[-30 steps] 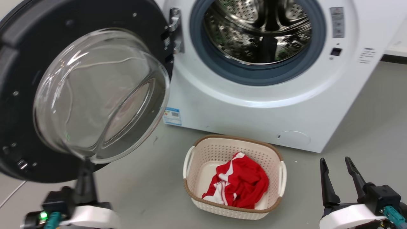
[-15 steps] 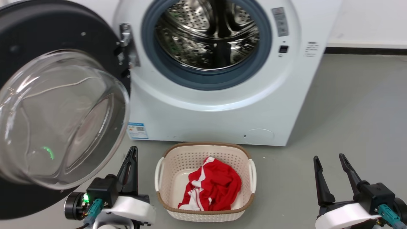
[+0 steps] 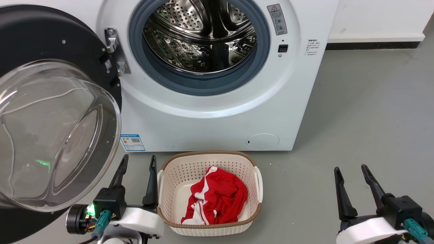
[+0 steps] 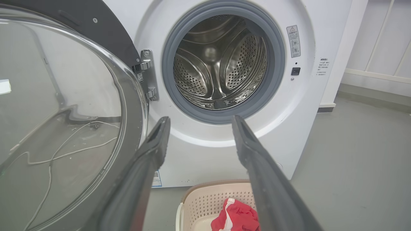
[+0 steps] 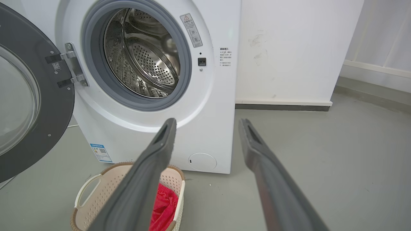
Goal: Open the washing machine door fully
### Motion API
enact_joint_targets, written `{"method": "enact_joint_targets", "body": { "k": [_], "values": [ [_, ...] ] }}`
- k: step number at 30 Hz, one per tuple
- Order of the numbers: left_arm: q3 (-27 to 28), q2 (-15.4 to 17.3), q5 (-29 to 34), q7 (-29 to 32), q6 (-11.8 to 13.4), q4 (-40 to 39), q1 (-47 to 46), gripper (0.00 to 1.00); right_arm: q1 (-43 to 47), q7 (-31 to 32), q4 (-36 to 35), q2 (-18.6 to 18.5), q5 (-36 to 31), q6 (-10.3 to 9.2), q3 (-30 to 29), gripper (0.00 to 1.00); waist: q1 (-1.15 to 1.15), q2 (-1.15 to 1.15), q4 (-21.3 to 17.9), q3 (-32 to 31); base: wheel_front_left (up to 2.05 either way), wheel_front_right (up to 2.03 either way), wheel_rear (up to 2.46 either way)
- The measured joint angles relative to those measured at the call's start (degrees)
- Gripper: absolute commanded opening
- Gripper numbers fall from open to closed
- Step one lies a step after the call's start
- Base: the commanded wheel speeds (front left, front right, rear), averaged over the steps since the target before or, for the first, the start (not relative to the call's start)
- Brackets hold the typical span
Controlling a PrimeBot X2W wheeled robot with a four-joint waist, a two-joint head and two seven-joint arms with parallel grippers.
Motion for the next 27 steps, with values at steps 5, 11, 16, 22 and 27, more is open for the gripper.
{"method": "enact_joint_targets", "body": {
  "k": [5, 11, 16, 22, 27],
  "values": [
    [0.44, -0.12, 0.21, 0.0, -0.09, 0.11, 0.03, 1.0, 0.05, 0.0, 0.09, 0.0, 0.25, 0.0, -0.14, 1.0, 0.0, 0.0, 0.25, 0.09, 0.0, 0.0, 0.0],
    [1.08, -0.3, 0.51, 0.0, -0.34, 0.3, 0.04, 1.0, 0.05, -0.01, 0.23, 0.0, 0.33, 0.0, -0.13, 1.0, 0.0, 0.0, 0.25, 0.22, 0.0, 0.0, 0.0],
    [1.37, -0.49, 0.77, 0.0, -0.47, 0.27, 0.04, 1.0, 0.04, -0.01, 0.44, 0.0, 0.33, 0.0, -0.19, 1.0, 0.0, 0.0, 0.15, 0.32, 0.0, 0.0, 0.0],
    [1.69, -0.71, 1.05, 0.0, -0.52, 0.33, 0.04, 1.0, 0.04, -0.02, 0.58, 0.0, 0.33, 0.0, -0.29, 1.0, 0.0, 0.0, 0.11, 0.28, 0.0, 0.0, 0.0],
    [1.82, -0.88, 1.04, 0.0, -0.83, 0.45, 0.06, 0.0, 0.05, -0.02, 0.67, 0.0, 0.34, 0.0, -0.4, 0.0, 0.0, 0.0, 0.16, 0.34, 0.0, 0.0, 0.0]
  ]
}}
